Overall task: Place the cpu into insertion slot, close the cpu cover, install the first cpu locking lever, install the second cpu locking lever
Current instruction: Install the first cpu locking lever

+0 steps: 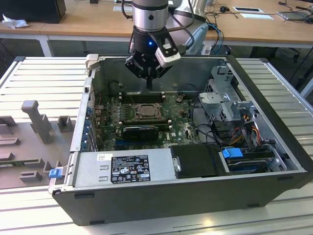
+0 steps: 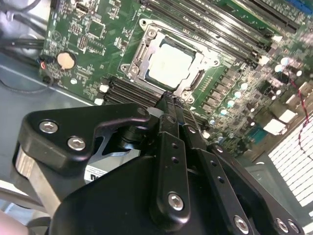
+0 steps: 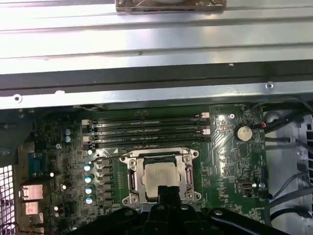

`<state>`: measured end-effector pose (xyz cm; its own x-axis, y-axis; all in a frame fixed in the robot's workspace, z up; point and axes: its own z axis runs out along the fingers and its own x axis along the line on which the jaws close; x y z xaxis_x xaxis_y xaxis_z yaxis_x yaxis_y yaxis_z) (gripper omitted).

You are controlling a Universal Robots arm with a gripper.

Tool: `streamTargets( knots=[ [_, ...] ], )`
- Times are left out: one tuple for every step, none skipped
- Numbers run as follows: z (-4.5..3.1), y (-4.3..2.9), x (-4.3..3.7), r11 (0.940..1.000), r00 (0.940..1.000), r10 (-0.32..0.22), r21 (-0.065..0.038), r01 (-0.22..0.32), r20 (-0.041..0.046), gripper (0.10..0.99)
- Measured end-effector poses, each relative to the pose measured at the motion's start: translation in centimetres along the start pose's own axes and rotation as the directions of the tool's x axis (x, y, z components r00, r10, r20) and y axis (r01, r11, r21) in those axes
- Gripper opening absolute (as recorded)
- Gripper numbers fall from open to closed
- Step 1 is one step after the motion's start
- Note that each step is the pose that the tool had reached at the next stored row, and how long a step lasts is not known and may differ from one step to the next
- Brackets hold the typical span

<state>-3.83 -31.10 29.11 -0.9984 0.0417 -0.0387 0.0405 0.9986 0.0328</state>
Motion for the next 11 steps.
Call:
streamTargets(
  knots=[
    [0.0, 0.0, 0.0, 0.9998, 0.9998, -0.017, -0.001, 0.017, -0.0006, 0.106],
    [0.0, 0.0, 0.0, 0.9996, 0.9996, -0.028, -0.001, 0.028, -0.0009, 0.106],
    [0.0, 0.0, 0.0, 0.999, 0.999, -0.044, -0.002, 0.044, -0.0014, 0.106],
    [0.0, 0.0, 0.0, 0.9983, 0.9983, -0.058, -0.002, 0.058, -0.0019, 0.106],
    [0.0, 0.0, 0.0, 0.9976, 0.9977, -0.068, -0.003, 0.068, -0.0022, 0.106],
    [0.0, 0.0, 0.0, 0.9963, 0.9964, -0.085, -0.003, 0.085, -0.0027, 0.106],
    [0.0, 0.0, 0.0, 0.9953, 0.9953, -0.097, -0.004, 0.097, -0.003, 0.106],
    [0.0, 0.0, 0.0, 0.9931, 0.9931, -0.117, -0.005, 0.117, -0.0036, 0.106],
    [0.0, 0.0, 0.0, 0.991, 0.991, -0.134, -0.005, 0.134, -0.0041, 0.106],
    [0.0, 0.0, 0.0, 0.9879, 0.9879, -0.155, -0.006, 0.155, -0.0047, 0.106],
    [0.0, 0.0, 0.0, 0.9852, 0.9852, -0.171, -0.007, 0.171, -0.0051, 0.106]
  ],
)
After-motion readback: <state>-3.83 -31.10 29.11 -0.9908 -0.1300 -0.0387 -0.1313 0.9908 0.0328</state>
